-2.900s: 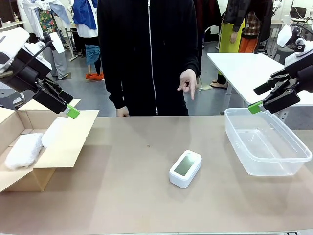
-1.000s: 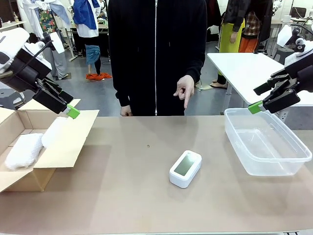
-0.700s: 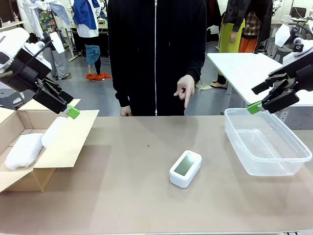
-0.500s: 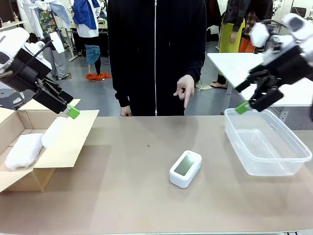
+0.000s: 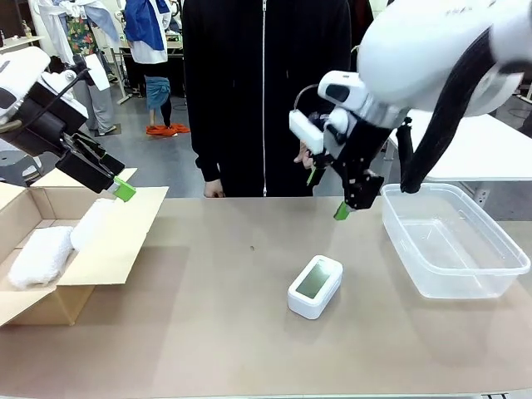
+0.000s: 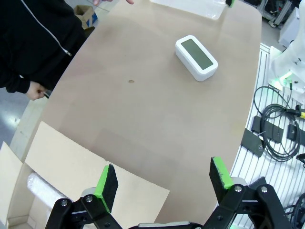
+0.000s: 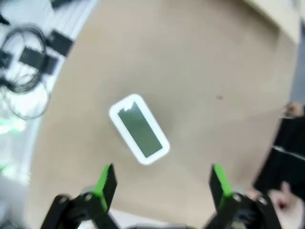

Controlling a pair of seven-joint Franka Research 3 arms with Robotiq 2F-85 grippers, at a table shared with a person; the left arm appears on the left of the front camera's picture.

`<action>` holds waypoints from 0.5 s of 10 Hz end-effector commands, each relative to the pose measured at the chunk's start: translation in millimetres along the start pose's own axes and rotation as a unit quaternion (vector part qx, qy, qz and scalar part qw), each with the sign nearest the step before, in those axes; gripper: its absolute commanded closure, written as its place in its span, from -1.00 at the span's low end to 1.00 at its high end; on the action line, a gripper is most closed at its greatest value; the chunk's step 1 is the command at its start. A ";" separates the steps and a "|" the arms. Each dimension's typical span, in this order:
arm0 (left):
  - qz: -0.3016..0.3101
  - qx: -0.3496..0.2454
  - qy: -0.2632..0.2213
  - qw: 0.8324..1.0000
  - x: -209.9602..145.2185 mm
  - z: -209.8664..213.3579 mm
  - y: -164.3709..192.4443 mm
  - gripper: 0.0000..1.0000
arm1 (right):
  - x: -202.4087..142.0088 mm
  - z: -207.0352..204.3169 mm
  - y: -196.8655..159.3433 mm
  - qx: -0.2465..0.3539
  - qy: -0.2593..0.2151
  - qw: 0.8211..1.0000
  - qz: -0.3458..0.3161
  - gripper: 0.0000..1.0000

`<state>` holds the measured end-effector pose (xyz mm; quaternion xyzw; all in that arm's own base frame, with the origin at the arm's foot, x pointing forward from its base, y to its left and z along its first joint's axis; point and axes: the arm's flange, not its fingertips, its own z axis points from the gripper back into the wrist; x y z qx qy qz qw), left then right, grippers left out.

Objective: Separate and place wrapped and unwrapped clocks.
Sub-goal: Pick up the Digital clock indicated by the person.

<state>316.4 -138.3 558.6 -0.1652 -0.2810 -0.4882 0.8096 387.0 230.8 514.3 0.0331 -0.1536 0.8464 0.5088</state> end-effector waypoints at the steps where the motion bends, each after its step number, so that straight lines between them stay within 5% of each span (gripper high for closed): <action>1: -0.002 -0.003 0.003 1.000 -0.4 2.5 0.0 -1.00 | -14.0 -20.5 11.6 -0.049 0.047 0.992 0.105 -1.00; 2: -0.002 -0.003 0.003 1.000 -0.4 2.5 0.0 -1.00 | -17.7 -24.9 14.1 -0.011 0.011 0.992 0.121 -1.00; 3: -0.002 -0.003 0.003 1.000 -0.4 2.5 0.0 -1.00 | -2.1 -13.0 0.7 -0.004 0.028 0.998 0.059 -1.00; 5: -0.002 -0.003 0.003 1.000 -0.4 2.5 0.0 -1.00 | -2.1 -13.0 0.7 -0.004 0.028 0.998 0.059 -1.00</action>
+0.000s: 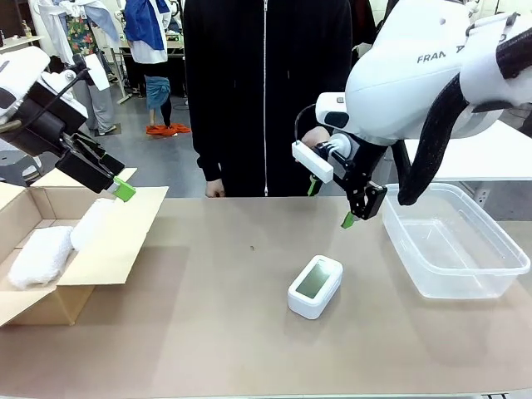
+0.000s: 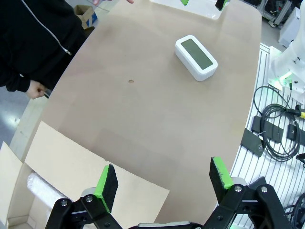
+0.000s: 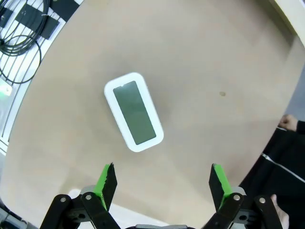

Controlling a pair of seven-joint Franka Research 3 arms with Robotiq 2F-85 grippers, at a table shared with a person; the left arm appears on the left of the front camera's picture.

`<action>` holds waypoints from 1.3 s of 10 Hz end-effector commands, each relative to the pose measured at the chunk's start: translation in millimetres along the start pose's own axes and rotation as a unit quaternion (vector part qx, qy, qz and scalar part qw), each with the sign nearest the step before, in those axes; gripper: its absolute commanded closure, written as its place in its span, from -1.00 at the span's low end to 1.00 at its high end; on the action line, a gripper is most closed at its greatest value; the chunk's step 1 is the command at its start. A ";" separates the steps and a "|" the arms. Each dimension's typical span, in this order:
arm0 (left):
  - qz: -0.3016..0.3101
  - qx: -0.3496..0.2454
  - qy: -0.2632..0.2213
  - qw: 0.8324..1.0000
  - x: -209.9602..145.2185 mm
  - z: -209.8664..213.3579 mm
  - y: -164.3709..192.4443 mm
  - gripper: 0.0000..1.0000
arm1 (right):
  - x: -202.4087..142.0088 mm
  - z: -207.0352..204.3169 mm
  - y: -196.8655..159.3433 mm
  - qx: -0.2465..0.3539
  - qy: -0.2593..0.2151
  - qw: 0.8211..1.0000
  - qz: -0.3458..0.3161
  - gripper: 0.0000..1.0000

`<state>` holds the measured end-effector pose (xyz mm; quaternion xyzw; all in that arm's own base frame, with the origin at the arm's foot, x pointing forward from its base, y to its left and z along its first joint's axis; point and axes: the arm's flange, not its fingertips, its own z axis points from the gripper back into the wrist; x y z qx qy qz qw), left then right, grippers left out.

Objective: Separate and place wrapped and unwrapped clocks.
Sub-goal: Pick up the Digital clock indicated by the person.

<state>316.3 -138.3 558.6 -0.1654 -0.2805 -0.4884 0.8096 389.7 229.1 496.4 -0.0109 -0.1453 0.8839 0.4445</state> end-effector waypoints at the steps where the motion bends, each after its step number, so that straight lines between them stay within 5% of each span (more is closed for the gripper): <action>1: -0.002 -0.003 0.003 1.000 -0.4 2.5 0.1 -1.00 | 3.8 4.0 -2.5 0.004 -0.005 1.000 -0.021 -1.00; 5: -0.002 -0.003 0.003 1.000 -0.4 2.5 0.1 -1.00 | 17.3 -35.3 19.2 -0.011 0.007 0.999 0.044 -1.00; 13: -0.002 -0.003 0.003 1.000 -0.4 2.5 0.1 -1.00 | 9.3 -137.0 8.3 0.118 -0.007 0.990 0.077 -1.00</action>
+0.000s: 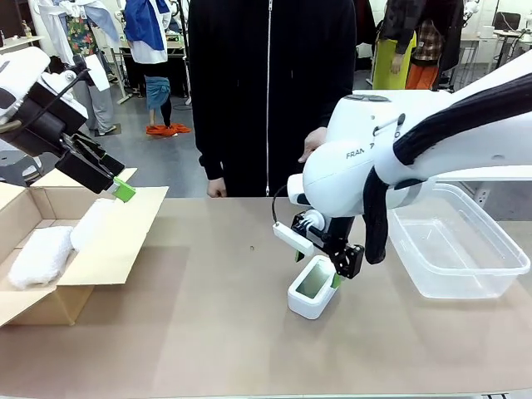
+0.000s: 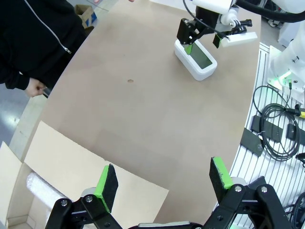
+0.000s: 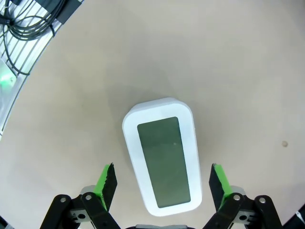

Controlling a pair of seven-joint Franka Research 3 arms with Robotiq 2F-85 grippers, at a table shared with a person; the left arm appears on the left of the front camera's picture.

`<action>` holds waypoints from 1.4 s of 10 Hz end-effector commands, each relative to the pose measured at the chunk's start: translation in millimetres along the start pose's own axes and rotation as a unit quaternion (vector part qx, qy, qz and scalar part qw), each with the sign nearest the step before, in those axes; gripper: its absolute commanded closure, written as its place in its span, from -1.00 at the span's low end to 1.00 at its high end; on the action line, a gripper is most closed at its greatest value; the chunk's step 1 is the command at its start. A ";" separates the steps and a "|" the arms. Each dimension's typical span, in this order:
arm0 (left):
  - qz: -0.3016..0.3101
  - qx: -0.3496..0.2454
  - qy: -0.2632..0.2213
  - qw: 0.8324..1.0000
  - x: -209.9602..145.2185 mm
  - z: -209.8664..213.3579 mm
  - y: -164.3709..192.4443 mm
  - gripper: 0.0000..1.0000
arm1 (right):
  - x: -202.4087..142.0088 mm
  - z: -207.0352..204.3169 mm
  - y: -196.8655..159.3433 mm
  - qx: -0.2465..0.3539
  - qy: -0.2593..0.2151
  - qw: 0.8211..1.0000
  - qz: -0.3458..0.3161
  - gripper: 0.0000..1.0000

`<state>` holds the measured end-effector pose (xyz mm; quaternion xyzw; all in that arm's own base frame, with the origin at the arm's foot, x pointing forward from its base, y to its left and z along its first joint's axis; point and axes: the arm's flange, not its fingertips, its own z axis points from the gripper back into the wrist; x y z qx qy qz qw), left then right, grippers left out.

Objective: Separate and place wrapped and unwrapped clocks.
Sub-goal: Pick up the Digital clock indicated by the person.

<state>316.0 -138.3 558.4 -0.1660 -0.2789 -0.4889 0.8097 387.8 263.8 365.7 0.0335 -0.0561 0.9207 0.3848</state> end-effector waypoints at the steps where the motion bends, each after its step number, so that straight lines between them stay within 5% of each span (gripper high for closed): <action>1: -0.002 -0.001 0.001 1.000 -0.1 2.5 0.4 -1.00 | -10.8 -10.1 -10.3 0.025 0.002 1.000 0.014 -1.00; 14: -0.002 -0.001 0.001 1.000 -0.1 2.5 0.4 -1.00 | -25.0 -43.9 -18.5 0.042 0.006 0.998 0.048 -1.00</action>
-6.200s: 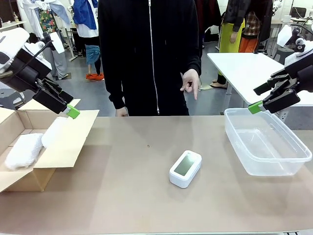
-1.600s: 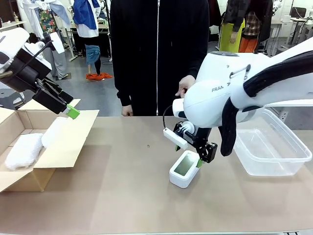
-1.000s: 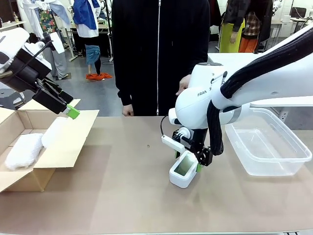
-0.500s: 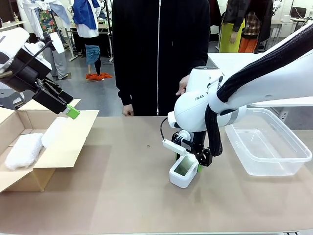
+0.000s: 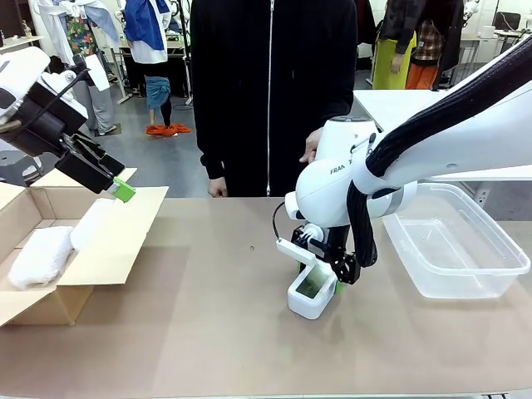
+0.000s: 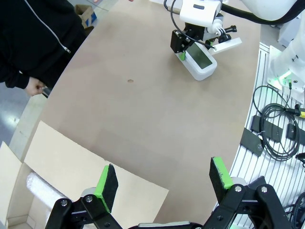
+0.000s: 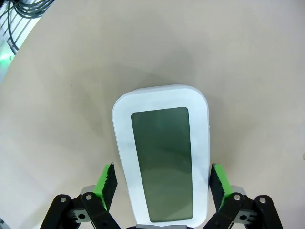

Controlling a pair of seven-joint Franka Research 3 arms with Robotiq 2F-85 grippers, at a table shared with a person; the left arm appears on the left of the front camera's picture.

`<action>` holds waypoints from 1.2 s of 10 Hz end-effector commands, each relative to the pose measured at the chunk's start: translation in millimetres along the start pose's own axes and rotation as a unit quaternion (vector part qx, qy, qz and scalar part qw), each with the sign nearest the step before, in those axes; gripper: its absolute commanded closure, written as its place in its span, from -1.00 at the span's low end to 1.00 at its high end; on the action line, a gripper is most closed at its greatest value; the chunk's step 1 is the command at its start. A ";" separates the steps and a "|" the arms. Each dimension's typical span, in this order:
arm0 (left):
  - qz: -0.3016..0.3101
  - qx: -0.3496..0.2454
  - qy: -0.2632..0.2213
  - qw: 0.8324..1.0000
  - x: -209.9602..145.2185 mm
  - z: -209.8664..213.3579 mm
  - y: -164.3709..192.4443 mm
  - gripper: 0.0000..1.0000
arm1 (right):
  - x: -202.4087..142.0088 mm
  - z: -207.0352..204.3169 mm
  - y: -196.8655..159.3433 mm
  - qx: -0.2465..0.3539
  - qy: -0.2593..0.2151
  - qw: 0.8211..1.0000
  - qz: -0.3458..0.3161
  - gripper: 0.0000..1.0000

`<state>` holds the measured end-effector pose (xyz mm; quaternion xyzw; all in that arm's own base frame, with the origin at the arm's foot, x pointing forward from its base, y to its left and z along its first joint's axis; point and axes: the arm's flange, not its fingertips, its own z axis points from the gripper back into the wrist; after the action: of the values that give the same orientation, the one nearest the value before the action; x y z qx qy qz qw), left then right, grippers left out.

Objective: Separate and place wrapped and unwrapped clocks.
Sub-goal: Pick up the Digital clock indicated by the person.

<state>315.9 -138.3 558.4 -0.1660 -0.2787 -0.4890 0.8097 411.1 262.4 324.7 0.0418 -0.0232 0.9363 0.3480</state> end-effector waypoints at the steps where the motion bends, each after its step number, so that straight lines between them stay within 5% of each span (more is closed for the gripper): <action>1: -0.002 -0.001 0.001 1.000 -0.1 2.5 0.4 -1.00 | -3.6 -5.2 -6.5 0.010 0.002 1.000 0.008 -1.00; 2: -0.002 -0.001 0.001 1.000 -0.1 2.5 0.4 -1.00 | -3.9 -8.2 -7.5 0.015 0.008 1.000 0.006 -0.95; 3: -0.002 -0.001 0.001 1.000 -0.1 2.5 0.4 -1.00 | -3.1 -9.4 -7.4 0.010 0.012 1.000 0.004 -0.64; 4: -0.002 -0.001 0.001 1.000 -0.1 2.5 0.4 -1.00 | -3.5 -9.3 -8.1 0.005 0.015 1.000 -0.009 -0.59; 5: -0.002 -0.001 0.001 1.000 -0.1 2.5 0.4 -1.00 | -3.8 -9.1 -8.3 0.005 0.014 1.000 -0.006 -0.28; 6: -0.002 -0.001 0.001 1.000 -0.1 2.5 0.4 -1.00 | -3.6 -9.4 -8.6 0.008 0.015 1.000 -0.005 -0.22; 7: -0.002 -0.001 0.001 1.000 -0.1 2.5 0.4 -1.00 | -4.1 -8.7 -8.7 0.010 0.016 1.000 -0.005 0.09; 9: -0.002 -0.001 0.001 1.000 -0.1 2.5 0.4 -1.00 | -2.6 1.1 -6.1 0.005 0.005 1.000 -0.002 0.38; 12: -0.002 -0.001 0.001 1.000 -0.1 2.5 0.4 -1.00 | 5.7 70.5 16.5 -0.044 0.025 0.997 -0.066 0.38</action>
<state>316.0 -138.1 558.4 -0.1661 -0.2786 -0.4888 0.8098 414.1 255.3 367.4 0.0170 -0.0430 0.9217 0.3851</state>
